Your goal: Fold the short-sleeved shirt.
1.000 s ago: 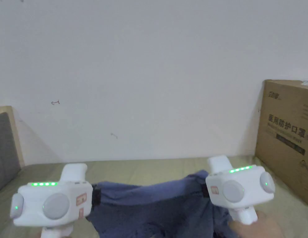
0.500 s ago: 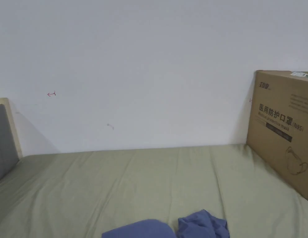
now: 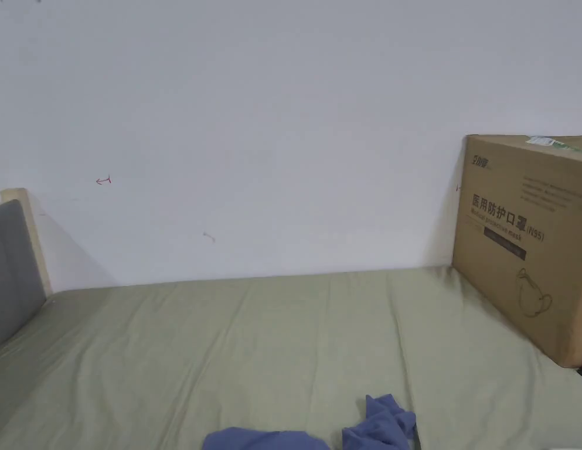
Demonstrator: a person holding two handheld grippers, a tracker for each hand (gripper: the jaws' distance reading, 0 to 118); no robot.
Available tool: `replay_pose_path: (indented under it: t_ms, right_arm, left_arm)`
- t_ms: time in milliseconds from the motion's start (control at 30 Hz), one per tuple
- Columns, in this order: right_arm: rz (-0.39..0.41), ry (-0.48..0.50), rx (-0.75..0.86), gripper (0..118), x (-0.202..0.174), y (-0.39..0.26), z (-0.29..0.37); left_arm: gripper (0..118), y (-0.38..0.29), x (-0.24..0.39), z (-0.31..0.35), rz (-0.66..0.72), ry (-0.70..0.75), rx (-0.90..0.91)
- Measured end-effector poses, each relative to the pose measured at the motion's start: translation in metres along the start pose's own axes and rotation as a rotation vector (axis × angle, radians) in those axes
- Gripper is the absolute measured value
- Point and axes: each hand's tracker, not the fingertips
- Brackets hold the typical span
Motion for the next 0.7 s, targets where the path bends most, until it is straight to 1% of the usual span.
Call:
replay_pose_path:
  t_ms: [33,100,167,233,300,367,400,433,467,500,533,567,600,633,667,700]
  right_arm:
    - [-0.001,0.003,0.019,87,-0.002,0.002,0.008]
    - [-0.002,-0.006,0.065,87,-0.006,0.01,0.025]
    - [-0.001,-0.021,0.184,87,-0.01,0.017,0.047]
    - [0.005,-0.019,0.319,87,-0.014,0.026,0.071]
    - [-0.019,-0.014,0.476,87,-0.015,0.033,0.094]
    - [-0.074,0.001,0.652,86,-0.013,0.036,0.112]
    - [-0.101,0.017,0.718,82,-0.012,0.035,0.119]
    - [-0.105,0.076,0.761,69,-0.011,0.035,0.124]
    - [-0.108,0.142,0.805,36,-0.009,0.034,0.128]
    - [-0.099,0.182,0.835,0,-0.011,0.033,0.128]
    - [-0.082,0.053,0.831,0,-0.017,0.034,0.128]
    - [-0.086,-0.013,0.855,0,-0.021,0.033,0.125]
    - [-0.075,0.032,0.838,0,-0.019,0.034,0.12]
    - [-0.056,0.086,0.815,0,-0.017,0.036,0.116]
    - [-0.052,0.09,0.797,0,-0.016,0.038,0.112]
    - [-0.052,0.075,0.787,0,-0.017,0.041,0.109]
  left_arm:
    - [105,-0.001,0.003,0.008,-0.002,-0.007,0.039]
    - [104,0.006,0.013,0.026,-0.028,-0.036,0.137]
    - [104,0.014,0.028,0.045,-0.058,-0.056,0.24]
    - [104,0.021,0.044,0.07,-0.106,-0.075,0.396]
    - [104,0.025,0.06,0.09,-0.15,-0.065,0.551]
    - [101,0.025,0.073,0.103,-0.197,-0.056,0.684]
    - [92,0.024,0.078,0.107,-0.221,-0.056,0.738]
    - [76,0.024,0.082,0.108,-0.242,-0.054,0.786]
    - [50,0.023,0.086,0.108,-0.255,-0.045,0.809]
    - [4,0.024,0.09,0.106,-0.261,-0.037,0.8]
    - [0,0.026,0.096,0.102,-0.268,-0.014,0.782]
    - [0,0.027,0.101,0.097,-0.287,0.024,0.783]
    - [0,0.027,0.1,0.092,-0.301,0.024,0.763]
    - [0,0.03,0.099,0.088,-0.319,-0.024,0.727]
    - [0,0.036,0.1,0.085,-0.319,-0.043,0.71]
    - [0,0.044,0.103,0.082,-0.312,-0.023,0.707]
